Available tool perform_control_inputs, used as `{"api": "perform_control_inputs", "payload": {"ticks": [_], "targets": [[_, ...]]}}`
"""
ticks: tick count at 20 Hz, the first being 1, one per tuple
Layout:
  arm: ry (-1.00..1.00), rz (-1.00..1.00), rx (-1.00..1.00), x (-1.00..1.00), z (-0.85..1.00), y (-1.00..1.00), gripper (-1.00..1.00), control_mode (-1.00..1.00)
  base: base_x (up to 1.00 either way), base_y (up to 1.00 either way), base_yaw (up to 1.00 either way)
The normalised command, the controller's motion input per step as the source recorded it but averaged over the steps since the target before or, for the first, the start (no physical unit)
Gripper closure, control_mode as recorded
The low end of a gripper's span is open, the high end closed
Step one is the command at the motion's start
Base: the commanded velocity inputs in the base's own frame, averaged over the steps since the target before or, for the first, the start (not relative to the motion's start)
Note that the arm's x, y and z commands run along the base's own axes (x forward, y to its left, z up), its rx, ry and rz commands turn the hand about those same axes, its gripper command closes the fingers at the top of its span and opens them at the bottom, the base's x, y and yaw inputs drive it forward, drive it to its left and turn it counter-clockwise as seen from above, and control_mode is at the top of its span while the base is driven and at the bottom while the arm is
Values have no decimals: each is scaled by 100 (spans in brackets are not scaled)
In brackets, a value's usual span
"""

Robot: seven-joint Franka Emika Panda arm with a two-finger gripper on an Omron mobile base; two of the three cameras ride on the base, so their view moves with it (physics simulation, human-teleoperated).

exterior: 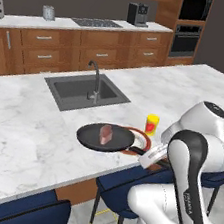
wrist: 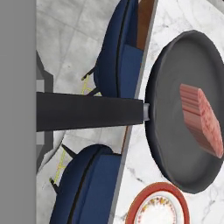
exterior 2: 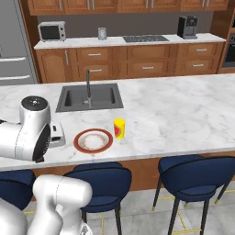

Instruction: Pick up the pan with the steak in it and place it on the dining table. Then place the steak on the plate.

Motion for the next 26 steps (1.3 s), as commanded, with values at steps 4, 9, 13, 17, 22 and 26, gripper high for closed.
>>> {"api": "perform_control_inputs", "payload": {"ticks": [4,9,13,17,22,26], "targets": [[1,0,0,64,-48,41,100,-100,0,0,0],[4,0,0,73,-47,39,100,-100,0,0,0],[3,0,0,87,-47,47,100,-100,0,0,0],[1,0,-3,59,-47,38,100,-100,0,0,0],[1,0,-3,27,-33,29,100,-100,0,0,0],[1,1,-1,0,-6,3,100,-100,0,0,0]]}}
